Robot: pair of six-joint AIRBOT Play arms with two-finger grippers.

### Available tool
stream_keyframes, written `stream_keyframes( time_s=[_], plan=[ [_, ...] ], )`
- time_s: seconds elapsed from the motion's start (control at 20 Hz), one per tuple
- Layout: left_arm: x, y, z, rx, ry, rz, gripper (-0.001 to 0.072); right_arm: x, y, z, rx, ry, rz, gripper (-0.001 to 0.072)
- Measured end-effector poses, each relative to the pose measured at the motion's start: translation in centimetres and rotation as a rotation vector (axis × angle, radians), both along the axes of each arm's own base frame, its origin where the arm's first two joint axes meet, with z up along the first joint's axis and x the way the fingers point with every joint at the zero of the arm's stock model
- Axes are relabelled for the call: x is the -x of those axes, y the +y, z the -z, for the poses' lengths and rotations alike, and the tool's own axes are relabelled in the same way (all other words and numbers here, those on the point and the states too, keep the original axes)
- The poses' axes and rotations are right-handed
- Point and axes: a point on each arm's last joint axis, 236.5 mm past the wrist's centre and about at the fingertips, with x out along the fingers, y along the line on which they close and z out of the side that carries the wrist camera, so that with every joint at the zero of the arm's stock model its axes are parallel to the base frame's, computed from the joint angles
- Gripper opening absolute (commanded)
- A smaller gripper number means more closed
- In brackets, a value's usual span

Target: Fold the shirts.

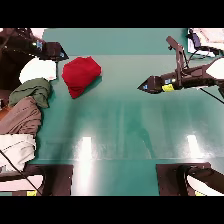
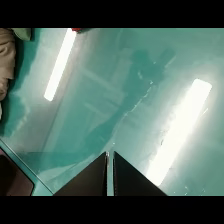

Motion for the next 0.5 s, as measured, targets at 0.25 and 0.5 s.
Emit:
stream_keyframes(
  time_s=[0.25, 0.5],
  plan=[
    [-2.6, 3.9, 10.7, -0.052, 0.194, -0.127, 0.0625, -0.1, 0.0, 0.0, -0.001, -0.002, 0.003, 0.0048],
    [-3.4, 4.9, 18.6, -0.045, 0.341, -0.170, 0.0624, 0.0, 0.0, 0.0, 0.000, -0.001, 0.002, 0.0049]
  ],
)
